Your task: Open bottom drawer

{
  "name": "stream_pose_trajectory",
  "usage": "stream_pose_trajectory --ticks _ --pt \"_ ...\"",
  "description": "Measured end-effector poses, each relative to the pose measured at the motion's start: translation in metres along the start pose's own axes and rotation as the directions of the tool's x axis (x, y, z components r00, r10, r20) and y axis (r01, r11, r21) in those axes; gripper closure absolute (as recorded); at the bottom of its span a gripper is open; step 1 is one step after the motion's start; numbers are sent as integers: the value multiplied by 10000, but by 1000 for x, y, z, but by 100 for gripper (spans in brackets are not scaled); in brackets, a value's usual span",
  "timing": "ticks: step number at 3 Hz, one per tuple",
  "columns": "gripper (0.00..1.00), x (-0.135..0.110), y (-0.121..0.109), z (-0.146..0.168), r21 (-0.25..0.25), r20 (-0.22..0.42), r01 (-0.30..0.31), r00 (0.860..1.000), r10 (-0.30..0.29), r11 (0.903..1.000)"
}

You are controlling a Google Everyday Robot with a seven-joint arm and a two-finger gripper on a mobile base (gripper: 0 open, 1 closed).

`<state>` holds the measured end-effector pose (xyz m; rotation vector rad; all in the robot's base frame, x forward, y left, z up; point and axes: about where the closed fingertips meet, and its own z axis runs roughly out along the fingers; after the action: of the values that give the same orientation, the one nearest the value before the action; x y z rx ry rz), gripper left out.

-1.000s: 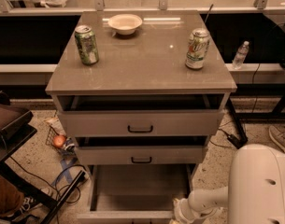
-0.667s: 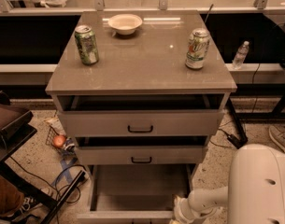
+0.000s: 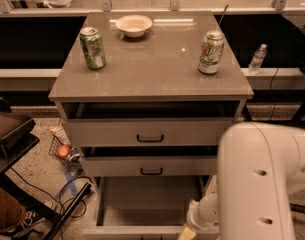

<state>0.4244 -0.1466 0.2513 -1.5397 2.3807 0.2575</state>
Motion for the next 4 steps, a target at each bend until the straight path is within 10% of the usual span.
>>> stream_pose_trajectory --ticks 1,2,4 --pt "34 -29 -17 -53 875 -599 259 9980 -206 9958" --pt "59 -53 11 -67 287 -847 1530 9850 -1501 9878" --pt "100 -89 35 -24 -690 870 3686 9279 -3625 9270"
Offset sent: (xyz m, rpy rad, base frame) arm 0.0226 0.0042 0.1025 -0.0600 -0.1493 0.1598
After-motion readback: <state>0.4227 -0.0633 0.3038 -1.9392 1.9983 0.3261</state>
